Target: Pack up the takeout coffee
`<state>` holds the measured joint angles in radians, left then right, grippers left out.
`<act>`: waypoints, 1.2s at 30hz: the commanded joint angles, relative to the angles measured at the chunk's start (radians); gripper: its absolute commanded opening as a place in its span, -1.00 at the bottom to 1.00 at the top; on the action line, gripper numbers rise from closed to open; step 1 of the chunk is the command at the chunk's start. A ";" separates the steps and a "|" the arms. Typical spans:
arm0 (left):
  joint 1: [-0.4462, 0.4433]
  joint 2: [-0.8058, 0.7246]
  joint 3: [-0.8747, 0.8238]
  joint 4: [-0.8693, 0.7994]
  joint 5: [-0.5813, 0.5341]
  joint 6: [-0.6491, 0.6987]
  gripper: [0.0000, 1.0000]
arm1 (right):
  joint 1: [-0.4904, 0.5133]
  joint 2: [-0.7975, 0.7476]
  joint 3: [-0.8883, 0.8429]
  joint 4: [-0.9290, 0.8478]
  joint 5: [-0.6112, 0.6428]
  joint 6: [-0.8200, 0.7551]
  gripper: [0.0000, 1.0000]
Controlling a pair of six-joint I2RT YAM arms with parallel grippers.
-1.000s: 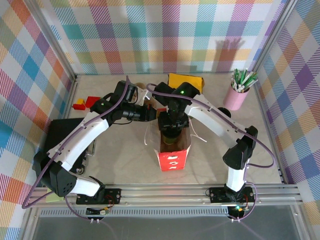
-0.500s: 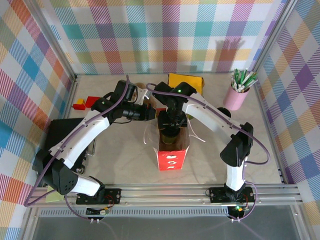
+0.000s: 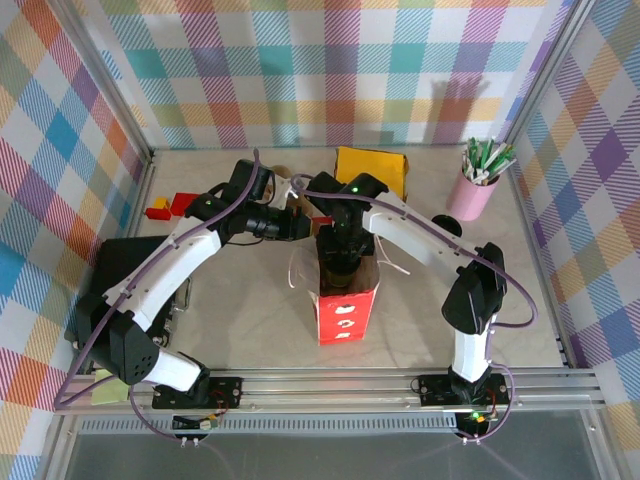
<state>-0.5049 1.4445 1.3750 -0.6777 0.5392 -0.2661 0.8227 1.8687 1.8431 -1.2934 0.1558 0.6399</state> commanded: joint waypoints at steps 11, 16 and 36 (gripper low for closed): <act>0.010 -0.016 0.103 -0.211 -0.118 0.030 0.02 | -0.016 -0.047 -0.035 -0.003 0.008 0.026 0.33; -0.016 -0.026 0.106 -0.222 -0.048 0.045 0.04 | -0.020 -0.051 -0.035 0.003 -0.005 0.032 0.33; -0.103 0.034 0.111 -0.198 -0.014 0.112 -0.17 | -0.027 -0.128 -0.138 0.091 -0.032 0.086 0.33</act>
<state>-0.5911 1.4658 1.4693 -0.8627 0.5228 -0.1936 0.8036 1.7767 1.7237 -1.2106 0.1398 0.7002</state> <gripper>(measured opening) 0.418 0.663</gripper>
